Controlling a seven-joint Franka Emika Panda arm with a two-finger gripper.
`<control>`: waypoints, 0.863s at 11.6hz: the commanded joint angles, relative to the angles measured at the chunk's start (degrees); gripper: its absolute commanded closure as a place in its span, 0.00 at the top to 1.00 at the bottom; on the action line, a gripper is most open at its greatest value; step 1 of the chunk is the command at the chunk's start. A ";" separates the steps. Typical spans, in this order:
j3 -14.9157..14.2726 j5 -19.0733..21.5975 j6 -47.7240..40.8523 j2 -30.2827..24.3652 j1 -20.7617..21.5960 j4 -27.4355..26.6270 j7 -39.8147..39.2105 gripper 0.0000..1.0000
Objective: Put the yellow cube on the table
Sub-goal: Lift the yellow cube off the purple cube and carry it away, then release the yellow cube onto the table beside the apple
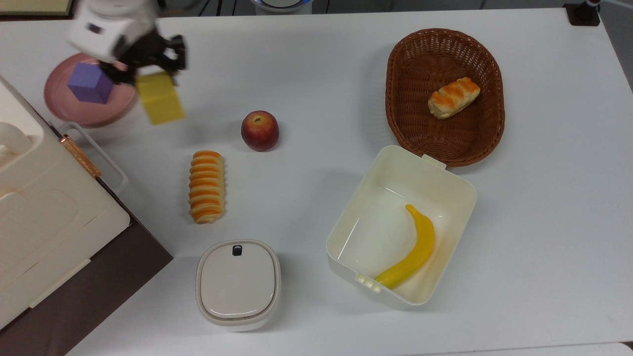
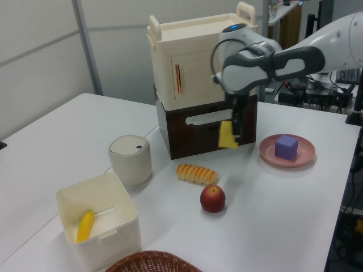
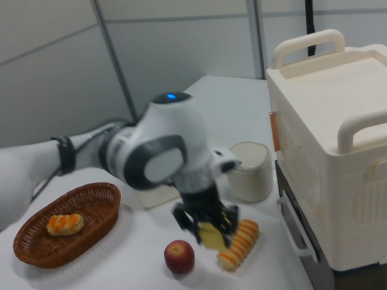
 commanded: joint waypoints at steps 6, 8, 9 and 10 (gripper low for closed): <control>12.75 0.17 -4.51 -0.04 23.86 1.49 31.29 0.68; 12.75 0.08 -4.42 1.18 29.32 1.40 33.86 0.72; 12.75 0.08 -4.16 1.37 31.08 1.31 34.74 0.72; 12.75 0.08 -4.24 1.80 31.80 1.31 35.18 0.78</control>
